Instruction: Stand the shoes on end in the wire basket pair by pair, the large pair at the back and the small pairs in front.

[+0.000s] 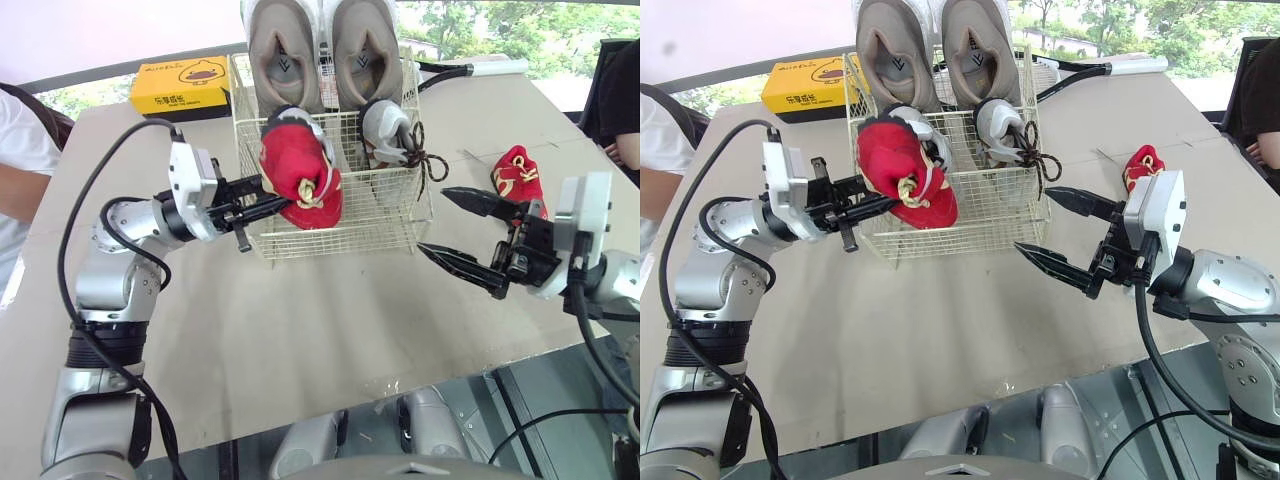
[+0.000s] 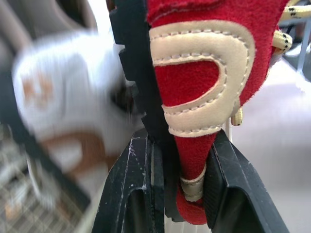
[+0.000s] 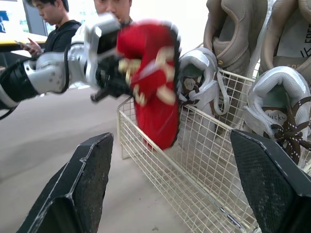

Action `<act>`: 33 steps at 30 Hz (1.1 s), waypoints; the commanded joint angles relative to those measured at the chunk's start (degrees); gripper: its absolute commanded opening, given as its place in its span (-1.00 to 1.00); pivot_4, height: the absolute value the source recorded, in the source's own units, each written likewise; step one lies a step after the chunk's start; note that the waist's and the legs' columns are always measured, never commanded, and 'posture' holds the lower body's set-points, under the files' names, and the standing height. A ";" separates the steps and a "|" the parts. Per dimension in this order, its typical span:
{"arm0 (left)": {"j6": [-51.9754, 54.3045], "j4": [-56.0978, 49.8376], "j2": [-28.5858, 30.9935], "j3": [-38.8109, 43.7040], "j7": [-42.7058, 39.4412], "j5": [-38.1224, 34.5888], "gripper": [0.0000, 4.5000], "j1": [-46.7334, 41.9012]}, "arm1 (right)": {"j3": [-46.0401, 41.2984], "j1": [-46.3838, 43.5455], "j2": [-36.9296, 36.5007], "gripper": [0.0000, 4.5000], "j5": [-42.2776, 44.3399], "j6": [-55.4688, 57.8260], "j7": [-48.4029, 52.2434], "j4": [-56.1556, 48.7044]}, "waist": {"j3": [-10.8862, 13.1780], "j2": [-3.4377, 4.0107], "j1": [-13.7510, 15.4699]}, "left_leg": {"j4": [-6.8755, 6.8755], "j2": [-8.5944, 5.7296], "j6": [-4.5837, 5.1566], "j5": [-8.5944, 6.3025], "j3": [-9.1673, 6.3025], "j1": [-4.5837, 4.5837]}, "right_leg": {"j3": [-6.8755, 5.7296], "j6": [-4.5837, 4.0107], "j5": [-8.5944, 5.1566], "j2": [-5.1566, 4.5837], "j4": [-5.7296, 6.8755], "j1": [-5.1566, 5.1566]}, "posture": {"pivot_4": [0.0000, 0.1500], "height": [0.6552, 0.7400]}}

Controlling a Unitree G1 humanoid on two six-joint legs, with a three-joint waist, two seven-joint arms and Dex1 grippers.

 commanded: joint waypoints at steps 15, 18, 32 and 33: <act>13.72 -7.06 5.12 11.95 2.19 -8.50 0.98 6.65 | 0.39 -0.77 -3.57 0.64 2.10 -1.71 -5.16 -0.51 | 0.00 -0.01 0.07 | -0.34 0.00 0.17 -0.10 0.01 0.80 | 0.34 0.02 0.02 0.13 0.02 0.49 | 1.00 1.00; 21.41 -7.92 7.10 16.94 2.78 -15.43 0.98 6.70 | 1.10 -1.21 -4.17 0.64 1.75 -2.42 -4.43 0.17 | 0.01 -0.03 0.21 | -0.34 0.00 0.17 -0.11 -0.02 0.77 | 0.28 0.02 0.02 0.12 0.00 0.49 | 1.00 1.00; 51.76 -17.35 9.00 24.49 14.19 -47.95 0.98 6.07 | 0.43 -0.10 -5.34 0.64 4.01 -2.06 -4.77 1.28 | 0.08 0.03 0.11 | 0.17 -4.24 0.18 0.46 -7.07 0.20 | -3.54 1.36 -2.08 -3.42 0.58 2.70 | 1.00 1.00; 52.77 -18.22 8.90 24.48 15.29 -49.86 0.98 6.23 | 0.19 0.13 -5.41 0.64 3.97 -2.13 -5.04 1.22 | 0.07 0.05 0.26 | 0.31 -4.66 0.35 0.64 -7.39 -0.10 | -3.77 1.53 -2.34 -3.91 0.81 2.70 | 1.00 1.00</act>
